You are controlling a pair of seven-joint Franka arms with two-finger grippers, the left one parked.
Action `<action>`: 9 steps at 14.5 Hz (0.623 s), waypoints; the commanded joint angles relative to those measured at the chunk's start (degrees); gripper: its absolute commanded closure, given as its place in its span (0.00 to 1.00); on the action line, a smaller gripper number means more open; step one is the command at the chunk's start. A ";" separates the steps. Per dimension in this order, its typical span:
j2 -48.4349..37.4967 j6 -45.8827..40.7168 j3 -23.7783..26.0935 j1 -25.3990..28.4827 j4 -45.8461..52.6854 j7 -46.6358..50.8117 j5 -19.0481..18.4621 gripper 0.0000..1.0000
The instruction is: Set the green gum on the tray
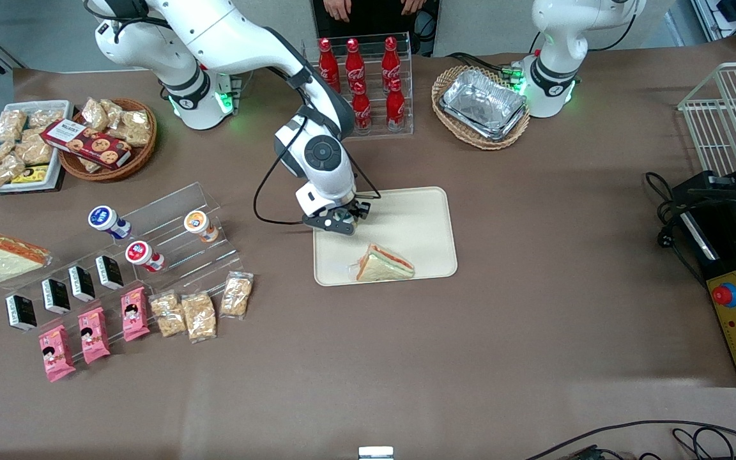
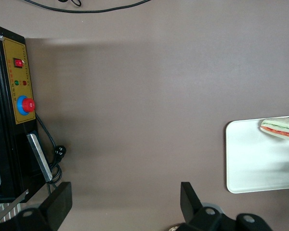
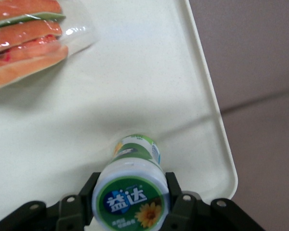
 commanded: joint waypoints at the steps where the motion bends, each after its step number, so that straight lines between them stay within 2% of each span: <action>1: 0.14 1.51 -0.59 0.50 -1.06 -1.17 0.62 0.52; 3: 0.23 1.34 -0.59 0.76 -1.23 -0.99 0.62 0.45; 4: 0.31 1.34 -0.59 0.76 -1.15 -0.21 0.62 0.04; 5: 0.31 1.34 -0.67 0.76 -1.06 -0.29 0.62 0.00; 9: -0.03 0.99 -0.76 0.76 -0.88 -0.99 0.53 0.00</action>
